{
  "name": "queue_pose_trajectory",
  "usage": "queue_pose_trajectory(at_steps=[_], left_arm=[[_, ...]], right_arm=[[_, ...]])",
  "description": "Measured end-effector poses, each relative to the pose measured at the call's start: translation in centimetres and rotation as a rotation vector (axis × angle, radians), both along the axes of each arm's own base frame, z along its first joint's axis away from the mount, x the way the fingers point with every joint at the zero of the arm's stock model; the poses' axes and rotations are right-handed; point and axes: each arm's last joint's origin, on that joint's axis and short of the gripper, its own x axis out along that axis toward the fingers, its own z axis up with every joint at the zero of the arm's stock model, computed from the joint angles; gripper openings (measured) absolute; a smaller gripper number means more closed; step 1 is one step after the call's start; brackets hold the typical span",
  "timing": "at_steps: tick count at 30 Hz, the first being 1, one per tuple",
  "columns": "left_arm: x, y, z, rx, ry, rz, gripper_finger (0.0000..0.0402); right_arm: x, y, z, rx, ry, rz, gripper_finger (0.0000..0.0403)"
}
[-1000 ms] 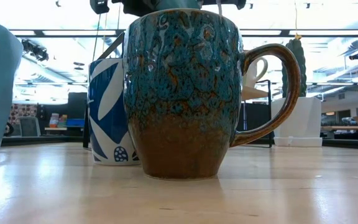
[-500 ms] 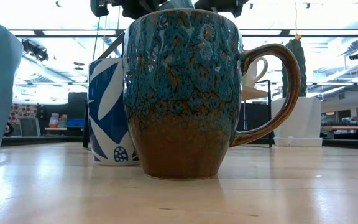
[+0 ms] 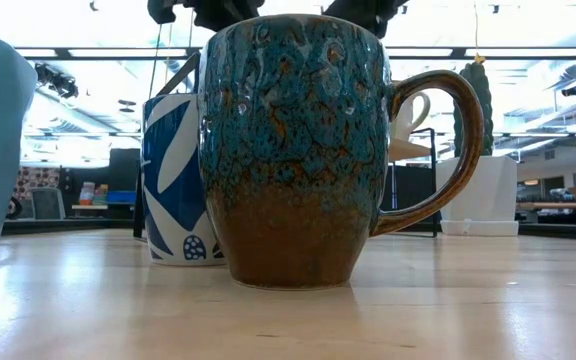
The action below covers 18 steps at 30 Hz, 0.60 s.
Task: Place coffee mugs
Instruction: Put the blue mug on the shelf
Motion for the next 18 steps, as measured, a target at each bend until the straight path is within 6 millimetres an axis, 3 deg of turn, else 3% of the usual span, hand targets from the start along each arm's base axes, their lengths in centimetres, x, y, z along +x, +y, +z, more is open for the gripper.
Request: queue_pose_trajectory(at_steps=[4, 12, 18], left_arm=[[0.1, 0.0, 0.1, -0.024, -0.015, 0.026, 0.0103], [-0.4, 0.1, 0.7, -0.06, -0.051, 0.115, 0.0179], [-1.8, 0.4, 2.2, -0.177, -0.12, 0.217, 0.0189]], right_arm=[[0.0, -0.1, -0.1, 0.002, 0.001, -0.028, 0.0068], [-0.5, 0.1, 0.0, 0.022, 0.005, -0.078, 0.0068], [-1.0, 0.6, -0.4, 0.021, 0.035, -0.179, 0.007]])
